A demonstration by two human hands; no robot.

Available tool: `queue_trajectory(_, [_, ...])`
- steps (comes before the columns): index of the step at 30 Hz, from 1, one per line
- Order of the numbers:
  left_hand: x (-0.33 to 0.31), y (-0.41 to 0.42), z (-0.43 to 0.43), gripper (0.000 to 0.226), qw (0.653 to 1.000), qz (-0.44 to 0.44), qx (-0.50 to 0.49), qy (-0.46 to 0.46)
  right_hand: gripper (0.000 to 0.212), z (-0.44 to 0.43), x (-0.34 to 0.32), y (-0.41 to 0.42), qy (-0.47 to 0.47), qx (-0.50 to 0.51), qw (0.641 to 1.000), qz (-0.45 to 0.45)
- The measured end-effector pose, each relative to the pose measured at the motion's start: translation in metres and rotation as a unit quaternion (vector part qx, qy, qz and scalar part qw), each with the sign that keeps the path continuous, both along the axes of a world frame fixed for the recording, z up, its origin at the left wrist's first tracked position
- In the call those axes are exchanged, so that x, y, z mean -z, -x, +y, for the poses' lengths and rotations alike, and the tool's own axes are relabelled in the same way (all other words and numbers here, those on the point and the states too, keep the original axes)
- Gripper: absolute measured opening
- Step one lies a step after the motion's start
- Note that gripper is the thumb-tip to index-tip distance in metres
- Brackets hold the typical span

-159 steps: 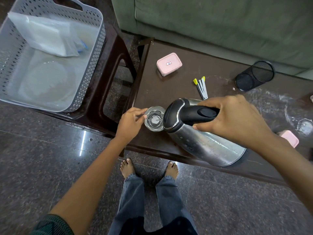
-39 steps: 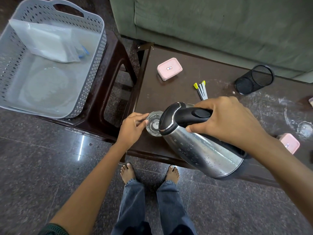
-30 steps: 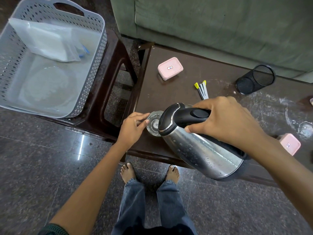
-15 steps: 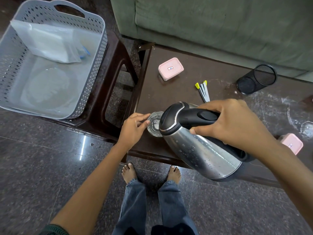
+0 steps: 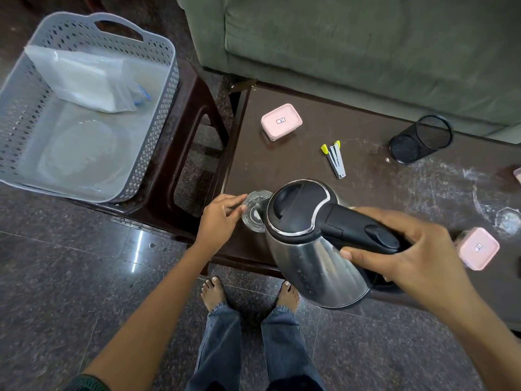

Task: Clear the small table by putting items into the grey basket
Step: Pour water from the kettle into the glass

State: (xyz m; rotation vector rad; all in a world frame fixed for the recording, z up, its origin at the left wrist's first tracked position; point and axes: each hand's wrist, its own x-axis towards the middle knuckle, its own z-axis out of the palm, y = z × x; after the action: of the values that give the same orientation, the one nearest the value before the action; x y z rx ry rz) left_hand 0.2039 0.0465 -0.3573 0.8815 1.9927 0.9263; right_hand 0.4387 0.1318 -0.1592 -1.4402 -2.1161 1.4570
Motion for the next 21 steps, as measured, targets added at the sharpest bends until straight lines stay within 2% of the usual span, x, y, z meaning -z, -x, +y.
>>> queue_trajectory(7, [-0.036,0.007,-0.001,0.032,0.998,-0.05,-0.045,0.015,0.058,-0.007,-0.027,0.015,-0.024,0.01,0.999,0.019])
queue_trajectory(10, [-0.083,0.017,-0.012,0.031,0.987,-0.12,-0.102,-0.018,0.056,-0.007,-0.053,0.036,-0.028,-0.004,0.999,0.029])
queue_trajectory(15, [-0.17,0.047,-0.04,0.045,0.96,-0.212,-0.157,-0.095,0.054,-0.013,-0.097,0.087,-0.013,-0.03,0.996,0.079])
queue_trajectory(18, [-0.202,0.079,-0.054,0.046,0.947,-0.214,-0.202,-0.13,0.051,-0.02,-0.111,0.124,-0.008,-0.055,0.991,0.122])
queue_trajectory(21, [-0.222,0.118,-0.064,0.045,0.942,-0.173,-0.241,-0.155,0.043,-0.029,-0.112,0.167,0.001,-0.061,0.982,0.176])
